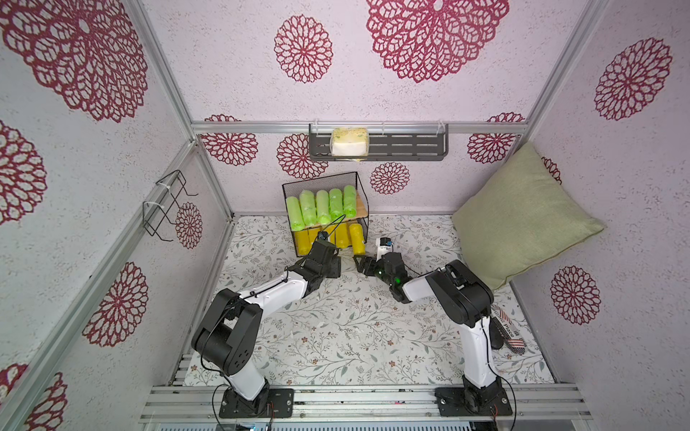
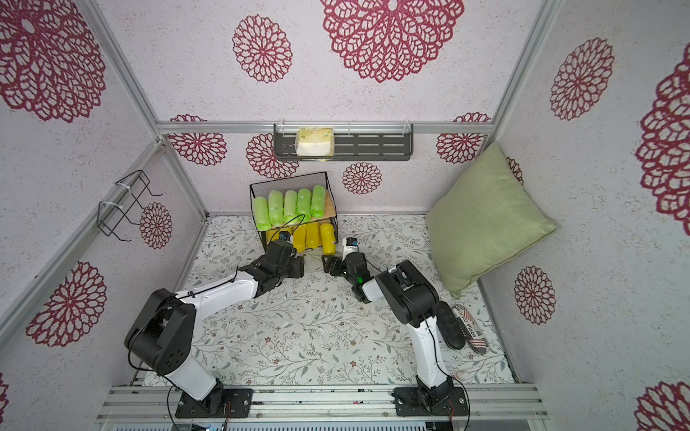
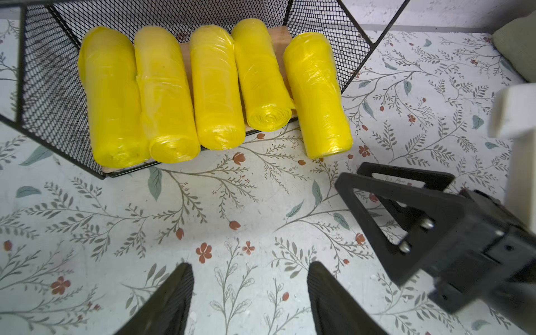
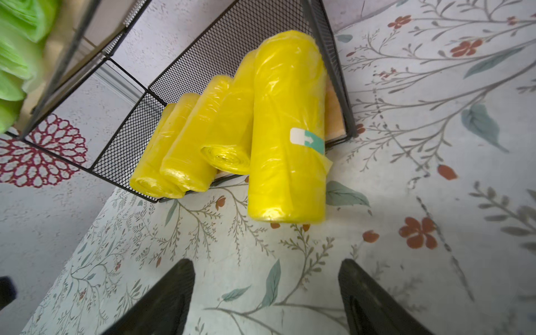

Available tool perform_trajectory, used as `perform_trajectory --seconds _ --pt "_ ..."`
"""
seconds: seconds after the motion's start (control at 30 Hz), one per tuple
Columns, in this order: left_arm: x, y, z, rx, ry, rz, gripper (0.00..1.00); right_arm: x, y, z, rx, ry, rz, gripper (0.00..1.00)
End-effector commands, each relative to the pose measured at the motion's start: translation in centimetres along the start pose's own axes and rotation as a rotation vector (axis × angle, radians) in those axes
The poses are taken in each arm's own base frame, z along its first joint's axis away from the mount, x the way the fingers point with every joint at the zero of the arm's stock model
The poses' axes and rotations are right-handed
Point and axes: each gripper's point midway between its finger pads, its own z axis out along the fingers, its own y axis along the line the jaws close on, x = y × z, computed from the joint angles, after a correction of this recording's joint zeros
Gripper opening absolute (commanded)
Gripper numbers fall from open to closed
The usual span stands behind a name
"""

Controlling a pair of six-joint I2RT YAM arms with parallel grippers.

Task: Sort the rolls of trash bags by color and place them on the shelf
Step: Adjust the roll of trash bags on the shelf.

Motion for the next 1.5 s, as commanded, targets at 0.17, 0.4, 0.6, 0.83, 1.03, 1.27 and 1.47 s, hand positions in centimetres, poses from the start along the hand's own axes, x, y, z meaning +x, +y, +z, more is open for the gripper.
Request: perform_trajectory --seconds 0.17,0.4,0.6,0.83,1.03,1.27,1.47 --pt "-0.4 0.7 -1.5 0.005 -0.014 -0.019 0.68 -1.4 0.5 2.7 -0.026 -0.039 0.046 0.79" --pt "-0.4 0.9 -2.1 0.009 -0.02 -0.026 0.68 -1.4 0.1 3.7 -0.003 -0.043 0.088 0.7" --pt "-0.4 0.8 -2.3 0.017 -0.019 -0.026 0.68 -2.5 -0.2 3.6 0.025 -0.088 0.107 0.57" --pt "-0.4 0.8 -2.4 0.018 -0.019 -0.024 0.68 -3.8 0.3 3.6 0.03 -0.108 0.075 0.45" --pt "-0.5 0.8 -2.5 0.022 -0.019 -0.024 0.68 -4.8 0.4 3.2 0.045 -0.118 0.042 0.41" --pt "-0.3 0.7 -2.4 0.028 -0.011 -0.026 0.68 -5.9 0.9 2.5 0.044 -0.126 0.013 0.38" --pt "-0.2 0.8 -2.4 0.026 -0.01 -0.028 0.68 -5.9 1.0 1.4 0.063 -0.105 -0.03 0.36"
